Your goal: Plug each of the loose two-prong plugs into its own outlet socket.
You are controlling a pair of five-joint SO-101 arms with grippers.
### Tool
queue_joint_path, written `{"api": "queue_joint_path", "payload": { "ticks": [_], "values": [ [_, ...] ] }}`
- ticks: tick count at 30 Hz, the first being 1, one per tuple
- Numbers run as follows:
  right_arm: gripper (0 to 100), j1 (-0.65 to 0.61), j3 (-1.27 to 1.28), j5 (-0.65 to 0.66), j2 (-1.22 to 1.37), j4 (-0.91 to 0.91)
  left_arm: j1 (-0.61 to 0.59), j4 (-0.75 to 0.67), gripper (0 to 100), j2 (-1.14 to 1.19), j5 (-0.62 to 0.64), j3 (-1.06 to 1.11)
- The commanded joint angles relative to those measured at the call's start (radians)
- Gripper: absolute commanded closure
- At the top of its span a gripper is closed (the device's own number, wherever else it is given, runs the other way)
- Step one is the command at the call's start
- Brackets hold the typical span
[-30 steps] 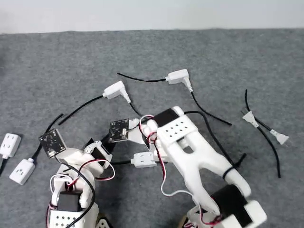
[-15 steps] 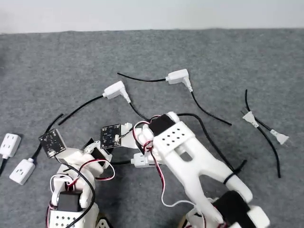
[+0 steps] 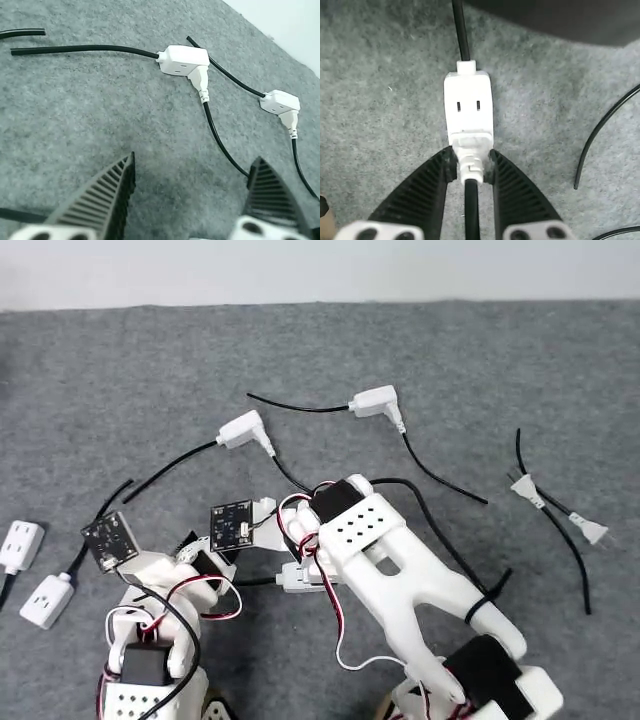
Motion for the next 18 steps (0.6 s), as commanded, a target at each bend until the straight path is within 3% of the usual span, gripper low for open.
{"api": "queue_joint_path", "payload": {
  "ticks": [1,18],
  "values": [
    [99.1,0.002,-0.008,0.015,0.002,0.005,0.005,-0.003,66,-0.006,-0.009,-0.01],
    [99.1,0.03,0.048,0.017,0.002,-0.044,0.005,-0.003,66,-0.006,-0.009,-0.01]
  ]
}}
